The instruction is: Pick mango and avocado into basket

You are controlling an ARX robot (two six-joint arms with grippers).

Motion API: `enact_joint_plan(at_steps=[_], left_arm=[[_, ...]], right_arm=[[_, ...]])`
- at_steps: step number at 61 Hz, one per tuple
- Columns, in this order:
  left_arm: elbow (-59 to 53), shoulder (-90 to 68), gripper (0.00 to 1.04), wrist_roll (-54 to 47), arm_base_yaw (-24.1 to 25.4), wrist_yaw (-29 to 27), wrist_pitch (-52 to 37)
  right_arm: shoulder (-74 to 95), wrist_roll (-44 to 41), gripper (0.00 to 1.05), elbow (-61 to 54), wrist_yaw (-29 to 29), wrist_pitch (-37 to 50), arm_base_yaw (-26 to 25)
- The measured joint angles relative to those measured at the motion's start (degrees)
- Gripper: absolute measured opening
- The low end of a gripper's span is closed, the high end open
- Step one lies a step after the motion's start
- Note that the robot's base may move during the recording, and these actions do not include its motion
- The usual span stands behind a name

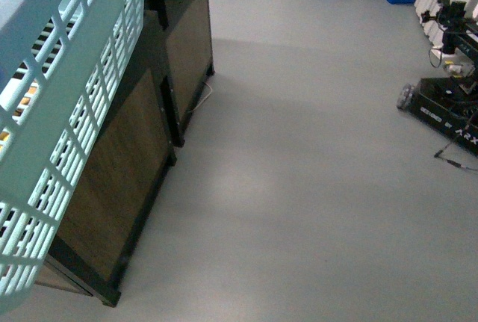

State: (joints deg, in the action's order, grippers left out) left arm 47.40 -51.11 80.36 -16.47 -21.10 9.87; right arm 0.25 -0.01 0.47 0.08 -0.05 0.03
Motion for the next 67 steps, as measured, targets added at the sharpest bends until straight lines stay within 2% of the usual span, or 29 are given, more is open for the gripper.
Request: enact_joint_plan(at_steps=[67], left_arm=[[0.1, 0.2, 0.05, -0.4, 0.2, -0.3, 0.0]], right_arm=[[0.1, 0.0, 0.97, -0.1, -0.1, 0.0, 0.0]])
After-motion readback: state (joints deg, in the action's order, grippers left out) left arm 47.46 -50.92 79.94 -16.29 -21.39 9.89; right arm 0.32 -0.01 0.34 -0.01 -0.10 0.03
